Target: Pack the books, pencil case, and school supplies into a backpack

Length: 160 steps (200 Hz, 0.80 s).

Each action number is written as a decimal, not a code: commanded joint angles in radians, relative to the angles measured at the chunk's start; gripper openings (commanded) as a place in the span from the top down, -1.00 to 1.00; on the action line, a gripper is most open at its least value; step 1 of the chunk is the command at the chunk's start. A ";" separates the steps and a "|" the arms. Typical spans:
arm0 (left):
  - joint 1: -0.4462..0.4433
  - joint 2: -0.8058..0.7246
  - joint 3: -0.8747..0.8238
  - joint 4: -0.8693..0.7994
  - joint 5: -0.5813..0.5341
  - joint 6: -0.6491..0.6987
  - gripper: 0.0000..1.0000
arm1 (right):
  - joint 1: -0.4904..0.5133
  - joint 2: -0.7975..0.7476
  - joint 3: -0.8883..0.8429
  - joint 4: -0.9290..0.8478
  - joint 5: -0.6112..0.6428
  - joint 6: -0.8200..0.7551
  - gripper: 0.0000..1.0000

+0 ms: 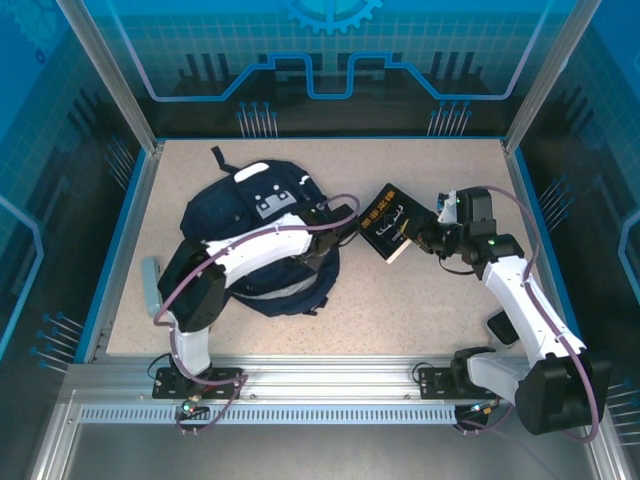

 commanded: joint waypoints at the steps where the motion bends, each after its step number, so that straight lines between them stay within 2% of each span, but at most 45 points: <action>1: -0.002 -0.129 0.079 0.000 -0.141 0.051 0.90 | -0.011 -0.048 0.035 0.018 -0.055 -0.051 0.83; 35: -0.002 -0.221 0.105 0.100 -0.206 0.108 0.93 | -0.010 -0.052 0.039 0.038 -0.138 -0.099 0.82; 56: -0.002 -0.281 0.085 0.224 -0.215 0.155 0.95 | -0.001 -0.046 0.021 0.110 -0.224 -0.109 0.82; 79: -0.002 -0.336 0.043 0.373 -0.214 0.212 0.97 | 0.027 -0.026 0.007 0.167 -0.261 -0.106 0.82; 113: -0.002 -0.363 0.011 0.539 -0.191 0.287 0.98 | 0.084 0.012 -0.029 0.240 -0.276 -0.051 0.82; 160: -0.002 -0.359 0.003 0.610 -0.172 0.314 0.99 | 0.216 0.082 -0.075 0.420 -0.250 0.073 0.81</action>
